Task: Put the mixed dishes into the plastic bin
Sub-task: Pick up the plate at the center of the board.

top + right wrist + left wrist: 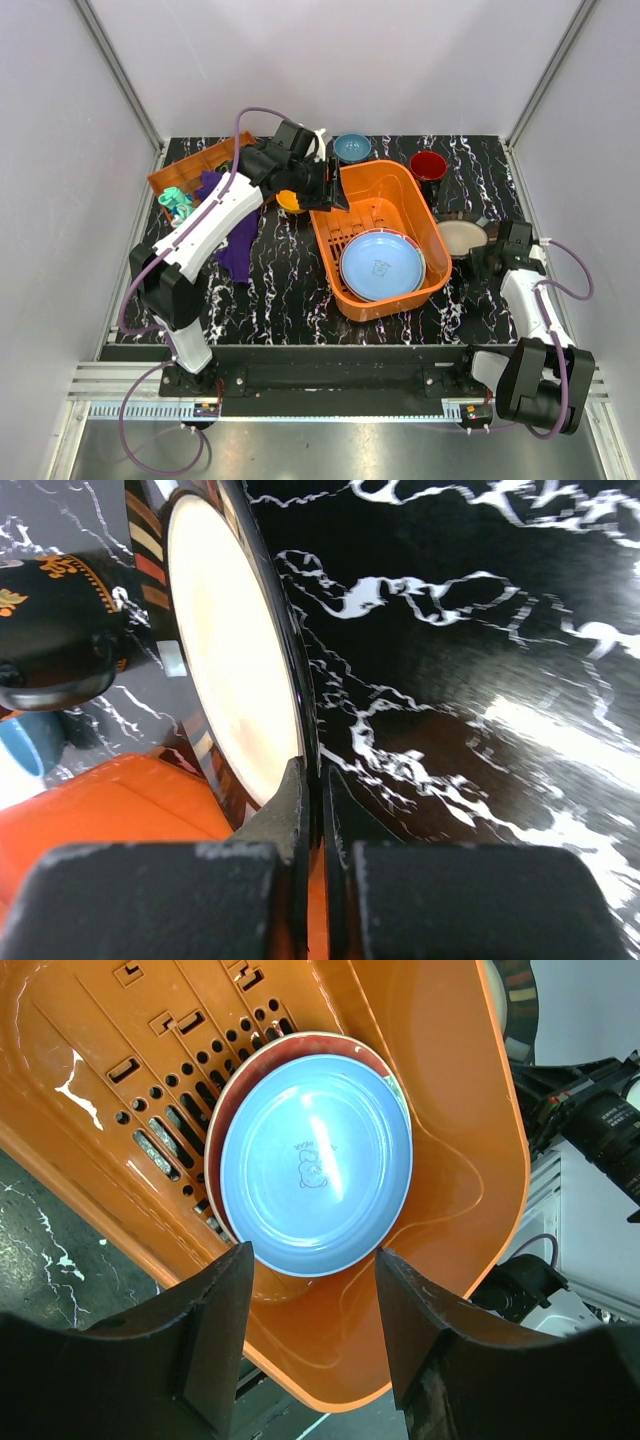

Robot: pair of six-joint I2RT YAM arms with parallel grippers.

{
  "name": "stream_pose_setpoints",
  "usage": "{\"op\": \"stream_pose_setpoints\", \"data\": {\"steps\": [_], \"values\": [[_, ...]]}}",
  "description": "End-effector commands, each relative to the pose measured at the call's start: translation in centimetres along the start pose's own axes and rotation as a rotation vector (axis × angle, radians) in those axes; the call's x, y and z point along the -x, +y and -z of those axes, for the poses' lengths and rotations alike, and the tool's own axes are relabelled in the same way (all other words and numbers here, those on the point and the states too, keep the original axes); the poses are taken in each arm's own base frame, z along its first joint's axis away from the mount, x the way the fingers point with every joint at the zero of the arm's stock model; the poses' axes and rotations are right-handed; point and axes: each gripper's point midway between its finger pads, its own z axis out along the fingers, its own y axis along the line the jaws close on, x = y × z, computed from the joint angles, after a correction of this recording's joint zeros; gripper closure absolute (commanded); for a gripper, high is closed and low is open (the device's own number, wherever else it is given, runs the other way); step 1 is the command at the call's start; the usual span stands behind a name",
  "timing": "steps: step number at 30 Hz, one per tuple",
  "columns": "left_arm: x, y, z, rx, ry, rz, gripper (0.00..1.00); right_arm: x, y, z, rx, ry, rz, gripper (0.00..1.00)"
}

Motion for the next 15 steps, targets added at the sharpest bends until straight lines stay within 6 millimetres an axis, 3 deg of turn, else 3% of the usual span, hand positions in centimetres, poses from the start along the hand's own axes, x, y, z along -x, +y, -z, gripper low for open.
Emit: {"op": "stream_pose_setpoints", "data": {"steps": [1,9,15], "values": [[2.0,-1.9,1.0,-0.054,-0.066,-0.022,0.46,2.0,-1.0,2.4,-0.086,-0.069,0.052,1.0],[2.7,-2.8,1.2,-0.08,-0.089,-0.02,0.46,4.4,-0.1,4.9,-0.082,-0.151,0.036,1.0],[2.8,-2.9,1.6,-0.086,-0.095,-0.03,0.45,5.1,0.3,6.3,-0.059,-0.185,0.009,1.0]]}}
